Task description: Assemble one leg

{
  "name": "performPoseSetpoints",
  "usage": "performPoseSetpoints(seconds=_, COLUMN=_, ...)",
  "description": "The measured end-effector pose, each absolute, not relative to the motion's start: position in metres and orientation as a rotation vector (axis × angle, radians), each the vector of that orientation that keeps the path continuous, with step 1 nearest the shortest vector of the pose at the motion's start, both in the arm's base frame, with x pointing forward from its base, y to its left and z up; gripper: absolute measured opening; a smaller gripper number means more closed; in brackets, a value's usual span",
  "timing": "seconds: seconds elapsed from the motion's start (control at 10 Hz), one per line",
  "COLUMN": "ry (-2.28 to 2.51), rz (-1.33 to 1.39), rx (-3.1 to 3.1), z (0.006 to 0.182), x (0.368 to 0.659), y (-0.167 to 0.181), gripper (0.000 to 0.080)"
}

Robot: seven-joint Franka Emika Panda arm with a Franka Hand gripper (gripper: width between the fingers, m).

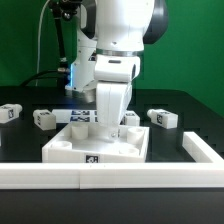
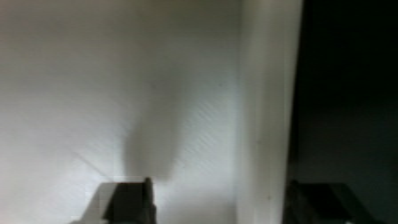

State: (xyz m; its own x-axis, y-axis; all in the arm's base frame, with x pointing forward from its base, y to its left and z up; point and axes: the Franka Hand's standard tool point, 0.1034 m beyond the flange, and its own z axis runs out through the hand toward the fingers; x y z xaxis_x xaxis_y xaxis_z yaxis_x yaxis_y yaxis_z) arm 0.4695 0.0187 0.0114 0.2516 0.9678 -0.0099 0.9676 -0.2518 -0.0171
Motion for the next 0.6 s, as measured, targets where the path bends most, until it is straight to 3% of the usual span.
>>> performPoseSetpoints(seconds=0.1, ry=-1.917, rz=0.029, rx=-2.479, z=0.0112, x=0.4693, y=0.0187, gripper=0.0196)
performPoseSetpoints(seconds=0.2, ry=-1.917, rz=0.029, rx=-2.479, z=0.0113, x=0.4694, y=0.0186, gripper=0.0064)
performPoseSetpoints(seconds=0.6, ry=-1.917, rz=0.027, rx=-2.48, z=0.0115, x=0.4698, y=0.0187, gripper=0.0058)
